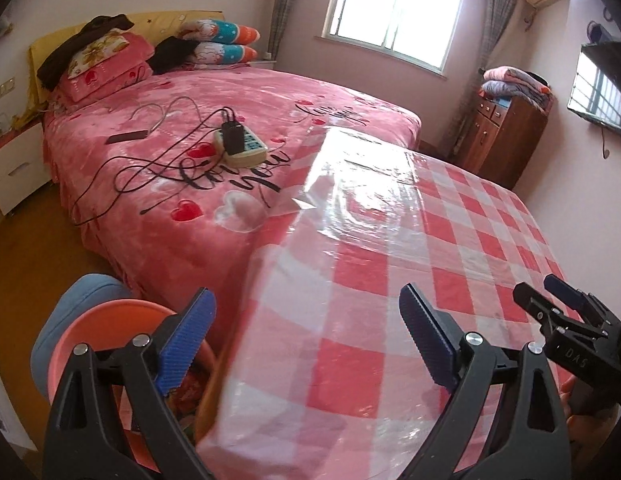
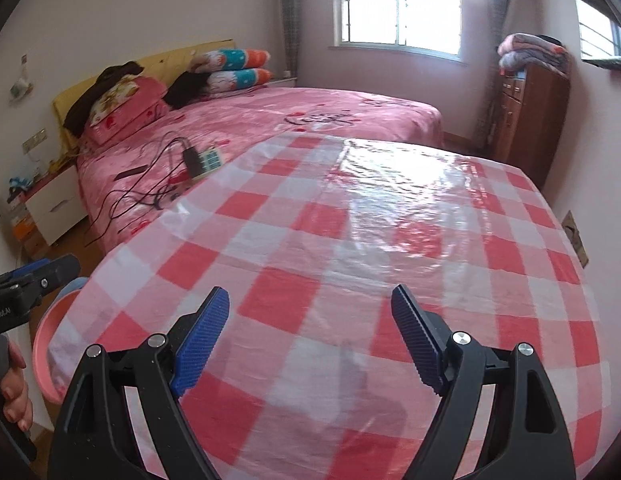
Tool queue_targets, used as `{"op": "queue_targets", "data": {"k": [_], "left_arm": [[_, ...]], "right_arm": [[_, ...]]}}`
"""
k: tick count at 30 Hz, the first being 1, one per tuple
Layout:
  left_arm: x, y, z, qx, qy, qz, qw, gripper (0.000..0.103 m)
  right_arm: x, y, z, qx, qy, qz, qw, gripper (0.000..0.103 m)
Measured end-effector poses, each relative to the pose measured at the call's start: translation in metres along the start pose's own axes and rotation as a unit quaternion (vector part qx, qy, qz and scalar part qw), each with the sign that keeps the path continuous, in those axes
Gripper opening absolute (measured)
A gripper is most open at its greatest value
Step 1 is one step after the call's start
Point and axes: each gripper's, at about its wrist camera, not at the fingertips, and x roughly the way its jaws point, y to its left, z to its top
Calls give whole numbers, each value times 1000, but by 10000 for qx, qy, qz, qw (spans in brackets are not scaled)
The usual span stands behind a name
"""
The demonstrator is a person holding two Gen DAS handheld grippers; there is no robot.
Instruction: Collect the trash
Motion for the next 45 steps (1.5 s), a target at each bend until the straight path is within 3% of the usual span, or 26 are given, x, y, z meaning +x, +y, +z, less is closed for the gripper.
{"op": "queue_targets", "data": {"k": [28, 45], "left_arm": [[46, -135, 6, 837, 111, -504, 9952, 95], [49, -197, 11, 1162, -78, -625, 9912, 95]], "right_arm": [[-17, -122, -13, 822, -380, -1070, 9901, 83], [-29, -154, -19, 1006, -486, -1390, 9840, 83]]}}
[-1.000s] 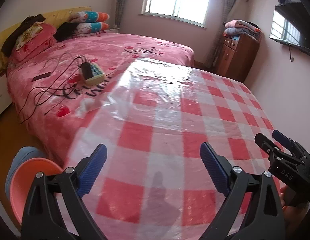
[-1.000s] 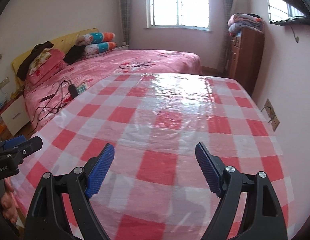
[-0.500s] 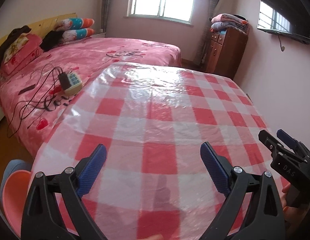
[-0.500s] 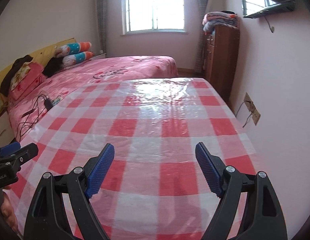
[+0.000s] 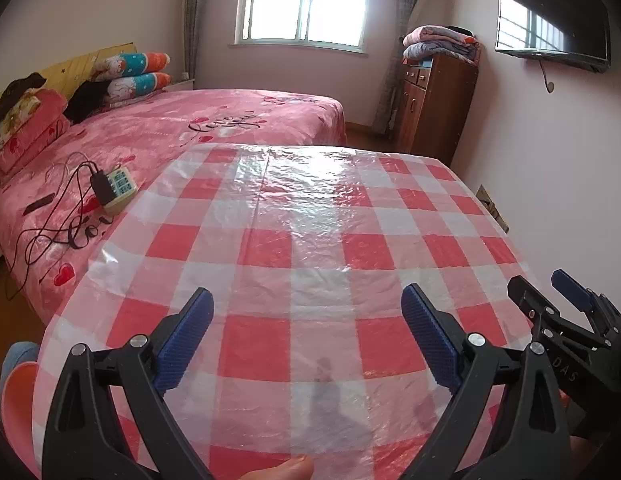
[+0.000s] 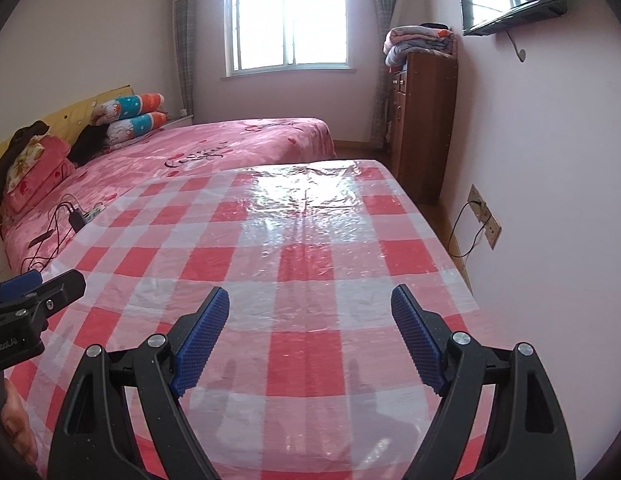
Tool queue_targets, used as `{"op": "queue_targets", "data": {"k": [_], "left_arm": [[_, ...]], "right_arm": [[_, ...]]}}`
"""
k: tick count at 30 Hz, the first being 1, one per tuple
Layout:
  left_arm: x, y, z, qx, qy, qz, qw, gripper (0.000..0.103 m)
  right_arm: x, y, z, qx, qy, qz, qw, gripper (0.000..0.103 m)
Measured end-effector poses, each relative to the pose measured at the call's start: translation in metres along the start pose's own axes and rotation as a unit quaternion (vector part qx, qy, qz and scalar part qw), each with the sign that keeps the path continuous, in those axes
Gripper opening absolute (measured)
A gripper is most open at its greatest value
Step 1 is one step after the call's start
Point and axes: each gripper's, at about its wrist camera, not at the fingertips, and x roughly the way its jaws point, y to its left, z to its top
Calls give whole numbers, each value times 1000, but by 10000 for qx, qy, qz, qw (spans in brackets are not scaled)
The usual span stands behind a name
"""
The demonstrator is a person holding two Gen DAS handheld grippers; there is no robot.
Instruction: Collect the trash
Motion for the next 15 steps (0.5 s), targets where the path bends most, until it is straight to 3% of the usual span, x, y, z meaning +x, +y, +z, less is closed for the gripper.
{"op": "queue_targets", "data": {"k": [15], "left_arm": [[-2, -17, 3, 109, -34, 50, 9999, 95]], "right_arm": [[-2, -14, 0, 66, -22, -112, 9999, 83]]}}
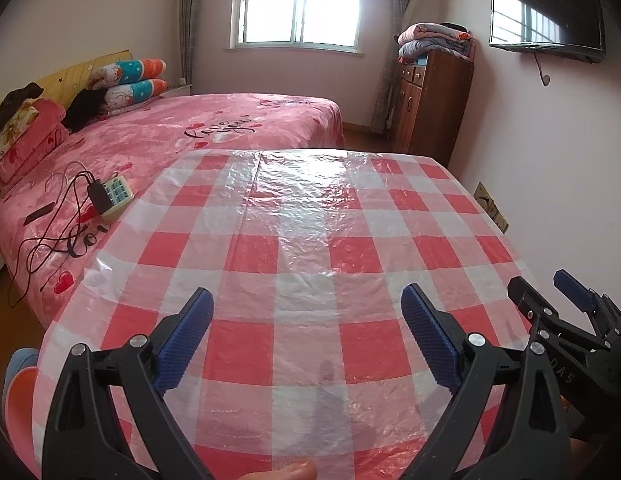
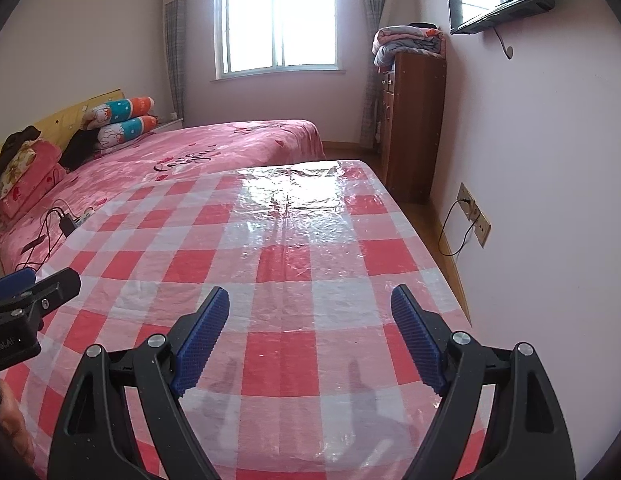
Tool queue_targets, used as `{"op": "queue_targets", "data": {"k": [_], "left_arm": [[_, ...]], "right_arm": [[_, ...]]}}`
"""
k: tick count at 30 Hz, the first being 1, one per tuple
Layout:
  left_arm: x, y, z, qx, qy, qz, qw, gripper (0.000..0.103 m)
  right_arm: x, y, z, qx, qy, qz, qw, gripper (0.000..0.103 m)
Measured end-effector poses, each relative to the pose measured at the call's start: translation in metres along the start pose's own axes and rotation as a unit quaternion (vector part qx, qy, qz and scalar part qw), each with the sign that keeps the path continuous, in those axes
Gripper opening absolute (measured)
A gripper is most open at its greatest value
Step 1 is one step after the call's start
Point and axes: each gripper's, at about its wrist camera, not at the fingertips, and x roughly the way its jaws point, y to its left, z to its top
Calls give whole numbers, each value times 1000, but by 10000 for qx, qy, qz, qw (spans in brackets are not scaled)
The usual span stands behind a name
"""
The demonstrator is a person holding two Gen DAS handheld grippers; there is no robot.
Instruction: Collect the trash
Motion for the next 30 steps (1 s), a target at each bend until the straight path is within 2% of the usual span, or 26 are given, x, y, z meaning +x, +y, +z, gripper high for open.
{"op": "queue_targets", "data": {"k": [11, 19, 23, 26, 30], "left_arm": [[-4, -4, 0, 37, -51, -2, 10000, 95], [-1, -4, -1, -9, -113, -156, 9998, 95], [14, -3, -3, -107, 181, -248, 9995, 95], [32, -5, -6, -108, 472, -130, 9987, 95], [52, -3, -11, -206, 788, 0, 9967, 95]], "right_arm": [[0, -3, 0, 23, -1, 17, 10000, 83], [3, -4, -1, 15, 96, 9, 10000, 83], [12, -4, -3, 57, 305, 16, 9995, 83], [24, -6, -3, 85, 552, -8, 9984, 83], [41, -4, -6, 32, 971, -5, 9953, 89]]}}
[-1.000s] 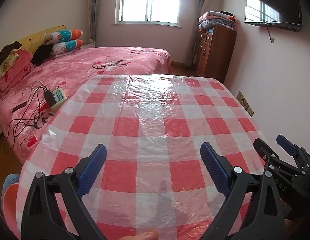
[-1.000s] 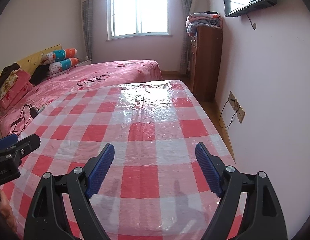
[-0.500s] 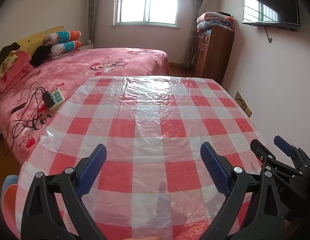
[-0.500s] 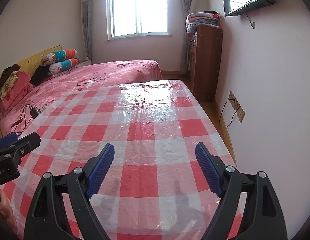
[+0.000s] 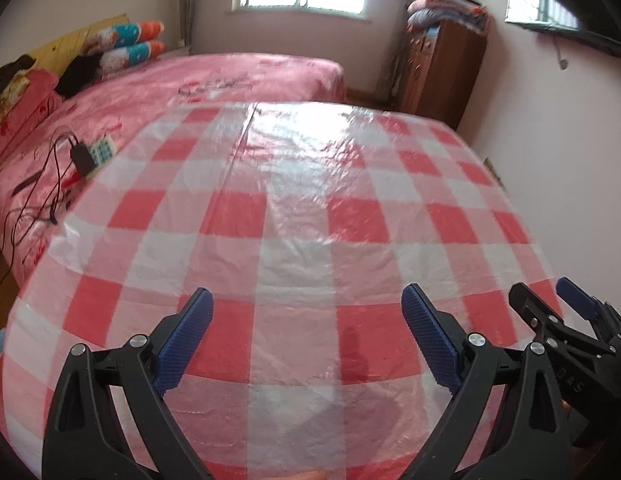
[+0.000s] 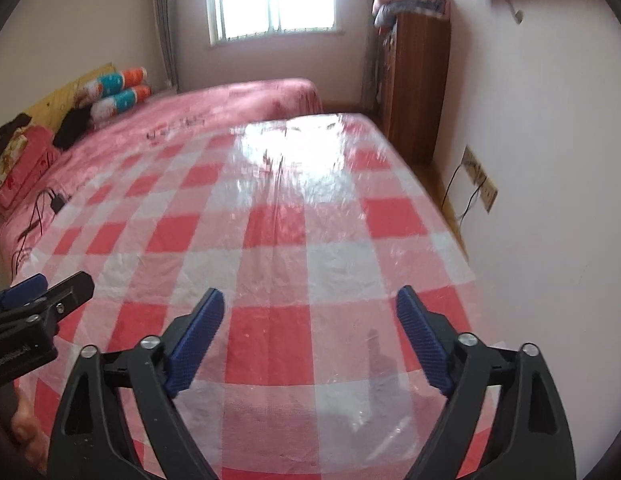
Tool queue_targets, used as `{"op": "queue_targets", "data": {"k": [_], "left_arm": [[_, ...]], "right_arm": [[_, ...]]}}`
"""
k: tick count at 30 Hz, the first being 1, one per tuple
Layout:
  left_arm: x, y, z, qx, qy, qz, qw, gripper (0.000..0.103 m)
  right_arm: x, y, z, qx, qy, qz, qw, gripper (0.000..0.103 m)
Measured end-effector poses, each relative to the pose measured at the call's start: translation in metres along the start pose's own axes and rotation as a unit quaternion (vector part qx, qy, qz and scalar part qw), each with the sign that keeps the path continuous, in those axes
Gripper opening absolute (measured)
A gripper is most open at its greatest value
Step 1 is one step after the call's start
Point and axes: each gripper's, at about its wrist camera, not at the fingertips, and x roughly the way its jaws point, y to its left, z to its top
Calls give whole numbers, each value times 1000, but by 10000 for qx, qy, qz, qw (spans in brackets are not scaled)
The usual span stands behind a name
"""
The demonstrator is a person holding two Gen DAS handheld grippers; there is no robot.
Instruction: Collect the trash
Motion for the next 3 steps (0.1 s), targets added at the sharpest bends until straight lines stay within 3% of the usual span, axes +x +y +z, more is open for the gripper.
{"op": "queue_targets", "data": {"k": [3], "left_arm": [[13, -1, -2, -7, 158, 171, 9997, 95]], "right_arm": [[14, 5, 1, -104, 281, -96, 9995, 90]]}}
